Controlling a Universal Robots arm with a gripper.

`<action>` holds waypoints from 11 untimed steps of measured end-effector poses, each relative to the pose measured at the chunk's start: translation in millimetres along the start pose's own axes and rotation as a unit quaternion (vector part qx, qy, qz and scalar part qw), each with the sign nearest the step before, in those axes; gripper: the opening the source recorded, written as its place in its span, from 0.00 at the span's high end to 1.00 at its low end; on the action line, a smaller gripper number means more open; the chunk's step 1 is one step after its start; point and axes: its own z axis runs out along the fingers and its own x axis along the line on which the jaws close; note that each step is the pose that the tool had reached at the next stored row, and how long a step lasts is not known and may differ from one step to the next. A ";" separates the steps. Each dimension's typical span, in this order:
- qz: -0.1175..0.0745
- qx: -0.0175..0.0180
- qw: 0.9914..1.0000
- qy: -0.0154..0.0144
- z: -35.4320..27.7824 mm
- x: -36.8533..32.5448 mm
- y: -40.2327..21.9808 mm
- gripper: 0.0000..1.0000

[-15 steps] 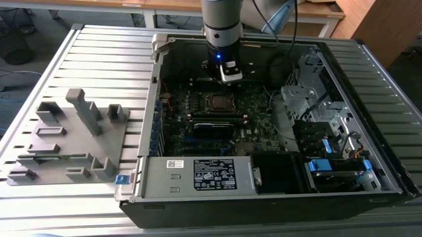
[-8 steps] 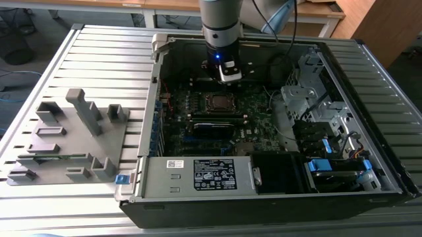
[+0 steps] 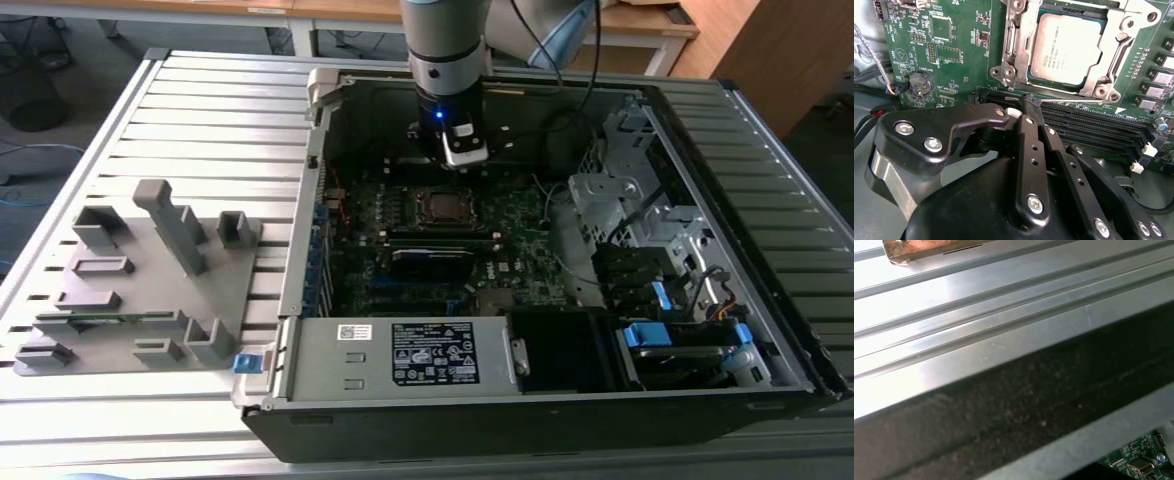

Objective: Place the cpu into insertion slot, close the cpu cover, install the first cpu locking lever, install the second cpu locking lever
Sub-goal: 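Install the first cpu locking lever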

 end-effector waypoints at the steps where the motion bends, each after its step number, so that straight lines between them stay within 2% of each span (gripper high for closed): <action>1: 0.000 0.000 1.000 0.000 0.0 0.1 0.0 0.89; 11: 0.000 0.001 1.000 0.000 0.9 3.7 0.4 0.89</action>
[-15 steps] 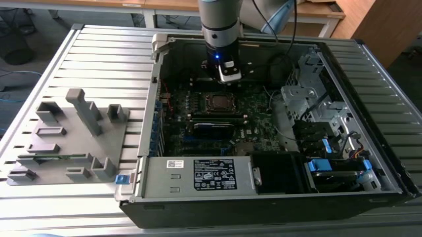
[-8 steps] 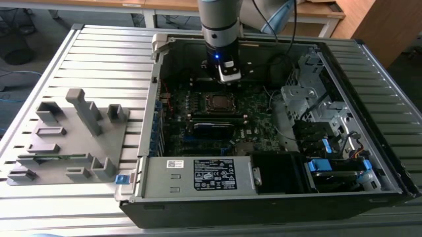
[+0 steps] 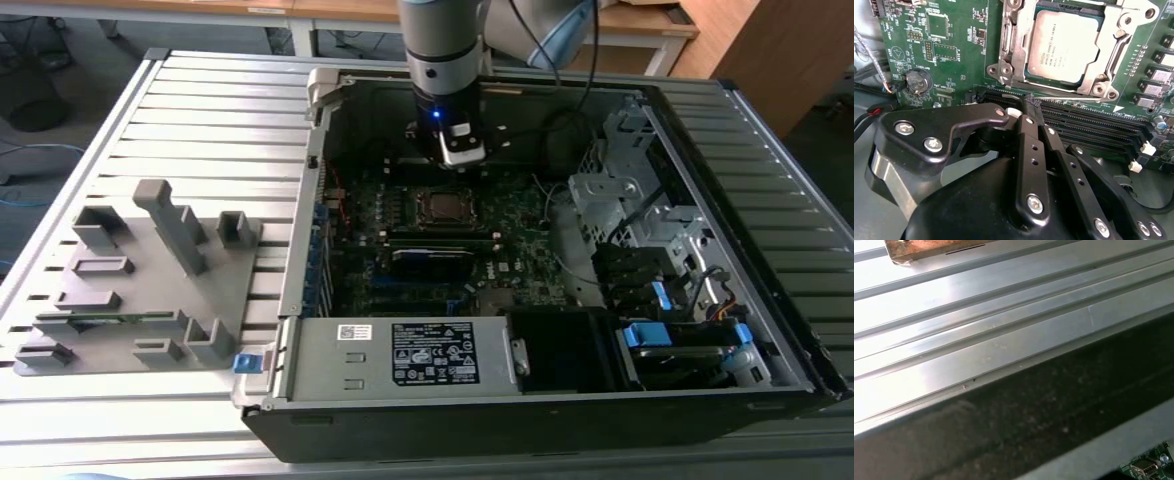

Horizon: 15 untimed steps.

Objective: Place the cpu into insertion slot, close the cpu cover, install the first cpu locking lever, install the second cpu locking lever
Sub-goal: 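Install the first cpu locking lever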

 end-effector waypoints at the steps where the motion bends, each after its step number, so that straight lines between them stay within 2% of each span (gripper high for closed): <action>1: 0.000 0.000 1.000 0.000 0.1 0.1 -0.1 0.89; 9: 0.000 0.000 1.000 0.000 0.4 0.0 -0.7 0.89; 15: -0.001 0.003 1.000 -0.001 1.3 -0.6 -2.5 0.89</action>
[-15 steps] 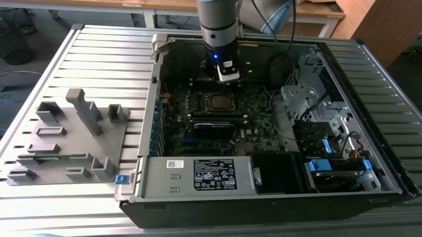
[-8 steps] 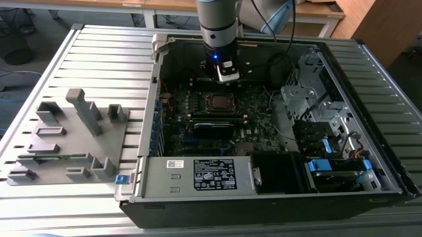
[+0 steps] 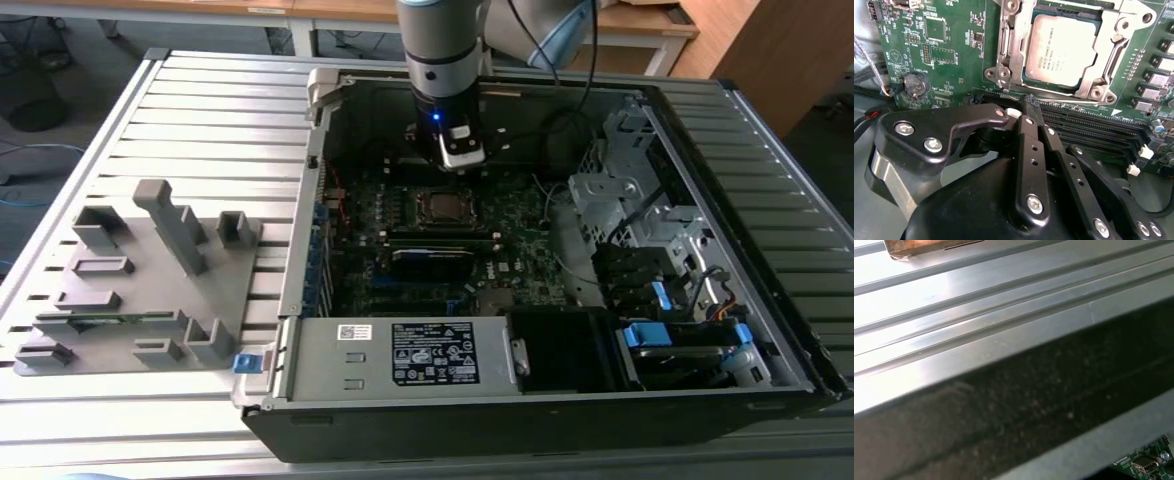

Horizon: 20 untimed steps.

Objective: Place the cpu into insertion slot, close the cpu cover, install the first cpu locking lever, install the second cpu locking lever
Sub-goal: 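Install the first cpu locking lever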

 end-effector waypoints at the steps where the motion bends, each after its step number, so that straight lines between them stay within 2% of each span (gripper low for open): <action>1: 0.000 0.001 1.000 0.000 0.2 -0.1 -0.4 0.89; 5: -0.001 0.003 1.000 -0.001 1.2 -0.3 -1.5 0.89; 14: -0.001 0.003 1.000 -0.001 -0.1 -0.6 -1.4 0.89; 20: -0.001 0.003 1.000 -0.002 -0.5 0.6 1.7 0.89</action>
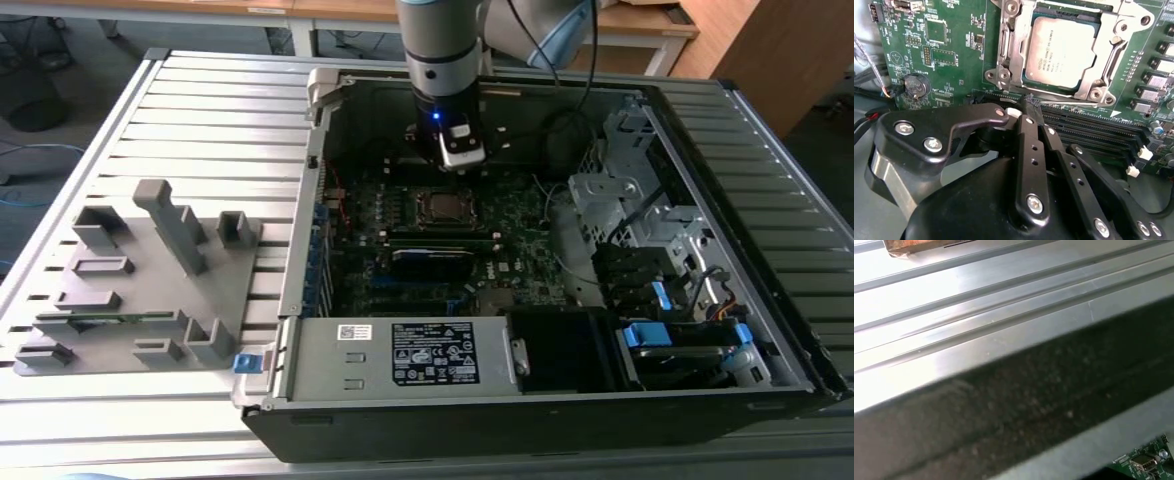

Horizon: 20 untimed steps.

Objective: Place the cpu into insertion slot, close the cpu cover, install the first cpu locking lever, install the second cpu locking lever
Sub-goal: 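Install the first cpu locking lever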

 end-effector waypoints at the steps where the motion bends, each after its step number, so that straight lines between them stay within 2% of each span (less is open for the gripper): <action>1: 0.000 0.000 1.000 0.000 0.1 0.2 0.6 0.89; 6: 0.001 -0.003 1.000 0.000 0.1 0.5 1.1 0.89; 10: 0.003 -0.009 1.000 0.002 0.1 0.5 1.1 0.89; 20: 0.004 -0.009 1.000 0.002 0.3 0.4 0.9 0.89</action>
